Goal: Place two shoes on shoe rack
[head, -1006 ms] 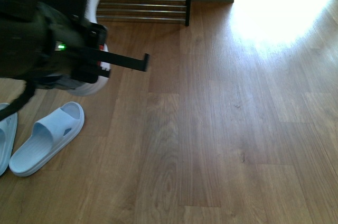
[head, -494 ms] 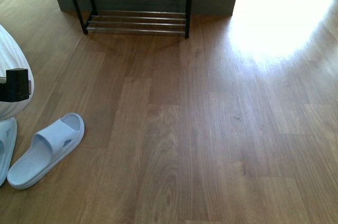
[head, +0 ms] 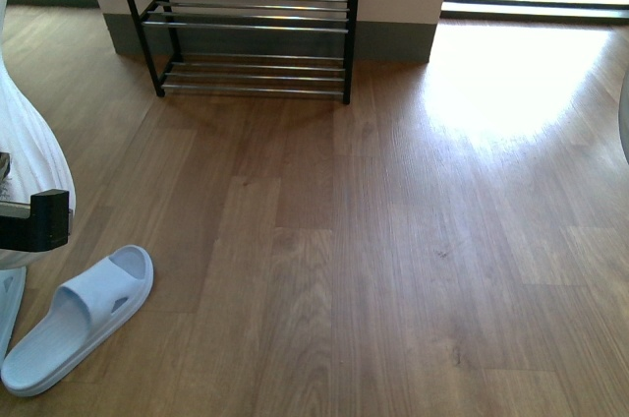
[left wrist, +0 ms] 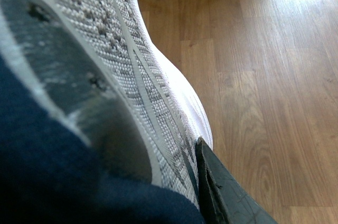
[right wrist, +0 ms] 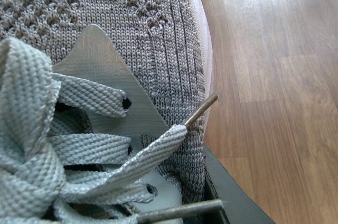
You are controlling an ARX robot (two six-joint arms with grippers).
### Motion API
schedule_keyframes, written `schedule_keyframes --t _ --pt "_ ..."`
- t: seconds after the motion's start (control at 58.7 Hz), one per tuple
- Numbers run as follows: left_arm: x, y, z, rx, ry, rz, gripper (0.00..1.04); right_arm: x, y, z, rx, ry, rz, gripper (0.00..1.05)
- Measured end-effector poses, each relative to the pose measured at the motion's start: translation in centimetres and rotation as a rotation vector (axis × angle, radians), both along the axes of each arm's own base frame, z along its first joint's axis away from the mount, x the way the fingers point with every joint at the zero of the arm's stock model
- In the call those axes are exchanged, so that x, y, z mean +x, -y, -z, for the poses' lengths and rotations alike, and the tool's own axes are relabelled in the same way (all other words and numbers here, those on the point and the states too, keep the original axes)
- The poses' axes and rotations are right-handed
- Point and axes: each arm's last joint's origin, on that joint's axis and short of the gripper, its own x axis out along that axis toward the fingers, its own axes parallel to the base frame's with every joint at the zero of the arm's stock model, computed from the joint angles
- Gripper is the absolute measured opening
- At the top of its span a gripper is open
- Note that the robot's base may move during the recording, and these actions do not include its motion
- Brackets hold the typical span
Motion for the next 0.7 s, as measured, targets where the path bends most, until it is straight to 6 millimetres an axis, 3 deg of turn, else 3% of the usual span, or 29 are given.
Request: schedule_keyframes --t 0.699 --pt "-0.01 0.00 0.01 0.000 0.000 0.000 0.02 0.00 0.01 0.00 0.000 0.000 0.000 0.05"
